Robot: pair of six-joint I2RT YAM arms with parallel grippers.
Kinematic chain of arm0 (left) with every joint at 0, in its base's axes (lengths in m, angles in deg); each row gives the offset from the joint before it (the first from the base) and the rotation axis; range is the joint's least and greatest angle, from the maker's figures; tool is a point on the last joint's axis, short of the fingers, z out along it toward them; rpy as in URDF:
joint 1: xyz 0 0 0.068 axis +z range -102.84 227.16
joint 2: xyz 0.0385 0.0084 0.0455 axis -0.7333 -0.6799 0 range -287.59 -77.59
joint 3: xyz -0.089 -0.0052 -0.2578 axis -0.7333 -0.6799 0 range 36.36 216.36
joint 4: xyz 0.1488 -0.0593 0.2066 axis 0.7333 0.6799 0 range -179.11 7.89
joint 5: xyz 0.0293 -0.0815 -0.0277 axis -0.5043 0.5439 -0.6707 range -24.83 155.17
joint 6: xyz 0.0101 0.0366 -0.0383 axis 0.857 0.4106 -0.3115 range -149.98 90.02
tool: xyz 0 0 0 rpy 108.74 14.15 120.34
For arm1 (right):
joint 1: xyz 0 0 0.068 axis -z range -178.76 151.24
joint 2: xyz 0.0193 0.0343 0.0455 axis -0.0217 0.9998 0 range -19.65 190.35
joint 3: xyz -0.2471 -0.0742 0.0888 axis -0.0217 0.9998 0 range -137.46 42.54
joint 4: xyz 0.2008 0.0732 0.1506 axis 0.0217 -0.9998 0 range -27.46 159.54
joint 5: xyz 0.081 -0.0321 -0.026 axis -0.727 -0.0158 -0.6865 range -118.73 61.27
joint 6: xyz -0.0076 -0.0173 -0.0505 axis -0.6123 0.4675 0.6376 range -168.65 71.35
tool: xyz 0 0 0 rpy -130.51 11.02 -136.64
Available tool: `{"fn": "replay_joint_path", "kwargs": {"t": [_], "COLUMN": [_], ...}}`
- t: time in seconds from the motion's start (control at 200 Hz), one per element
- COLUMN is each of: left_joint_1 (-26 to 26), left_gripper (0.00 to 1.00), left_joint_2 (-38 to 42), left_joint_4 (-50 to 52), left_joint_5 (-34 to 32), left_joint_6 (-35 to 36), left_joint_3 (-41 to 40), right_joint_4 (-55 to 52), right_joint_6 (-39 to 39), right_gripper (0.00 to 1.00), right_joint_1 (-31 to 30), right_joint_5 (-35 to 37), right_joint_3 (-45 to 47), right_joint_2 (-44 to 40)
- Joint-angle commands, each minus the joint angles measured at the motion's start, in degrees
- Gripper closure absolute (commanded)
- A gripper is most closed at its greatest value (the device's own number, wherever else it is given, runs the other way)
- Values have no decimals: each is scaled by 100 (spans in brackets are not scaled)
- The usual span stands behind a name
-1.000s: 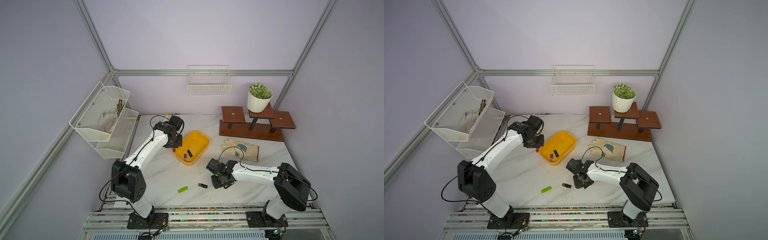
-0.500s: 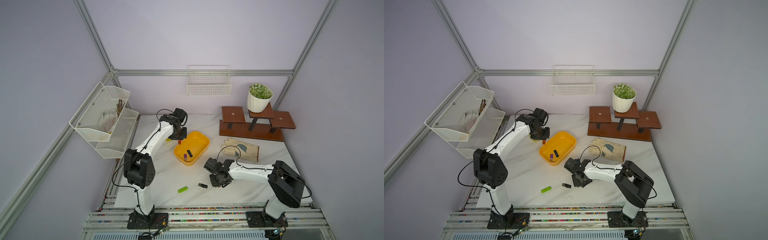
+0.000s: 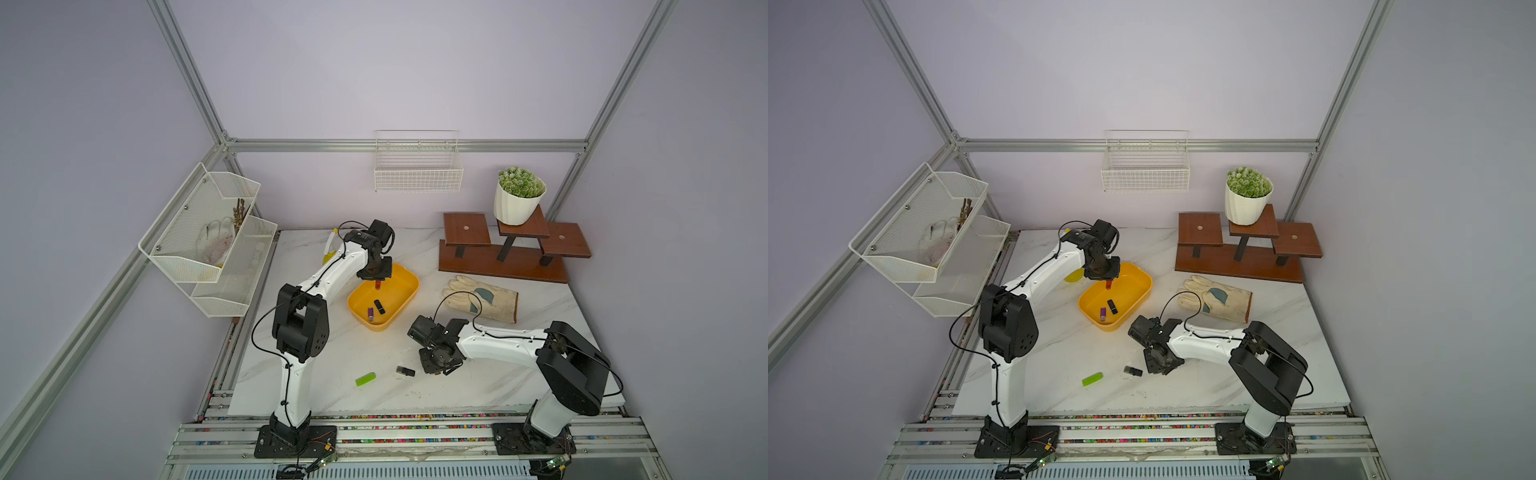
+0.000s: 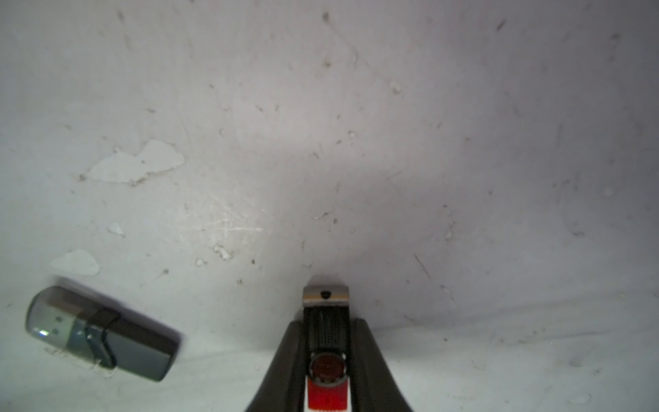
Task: Put the usb flash drive into the storage box
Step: Place the USB flash in the storage box.
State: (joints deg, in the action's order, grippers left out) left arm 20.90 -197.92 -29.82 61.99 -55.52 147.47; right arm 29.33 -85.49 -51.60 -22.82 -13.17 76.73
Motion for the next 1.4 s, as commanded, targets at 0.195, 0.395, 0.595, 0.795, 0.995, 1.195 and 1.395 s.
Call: {"fn": "replay_joint_path", "kwargs": {"t": [0.195, 0.395, 0.595, 0.795, 0.995, 1.195, 1.395], "left_joint_1": [-111, -111, -106, -107, -83, -50, -41], "left_gripper": [100, 100, 100, 100, 100, 86, 79], "left_joint_2": [-388, -755, -1145, -1150, -1202, -1229, -1143], "left_joint_4": [-322, -598, -534, -518, -483, -427, -416], "left_joint_5": [19, 20, -251, -510, -689, -659, -590], "left_joint_6": [-289, -296, -123, 26, 75, 62, 33], "left_joint_3": [77, 61, 222, 191, 198, 244, 312], "right_joint_4": [-32, -52, -73, -67, -70, -98, -191], "right_joint_6": [-51, -68, -85, -142, -155, -124, -105], "right_gripper": [100, 100, 100, 100, 100, 100, 100], "right_joint_1": [-17, -16, -12, -14, -14, -11, -7], "right_joint_5": [75, 79, 112, 108, 94, 163, 312], "right_joint_3": [77, 110, 139, 208, 226, 187, 78], "right_joint_2": [-62, -88, -110, -154, -136, -150, -158]}}
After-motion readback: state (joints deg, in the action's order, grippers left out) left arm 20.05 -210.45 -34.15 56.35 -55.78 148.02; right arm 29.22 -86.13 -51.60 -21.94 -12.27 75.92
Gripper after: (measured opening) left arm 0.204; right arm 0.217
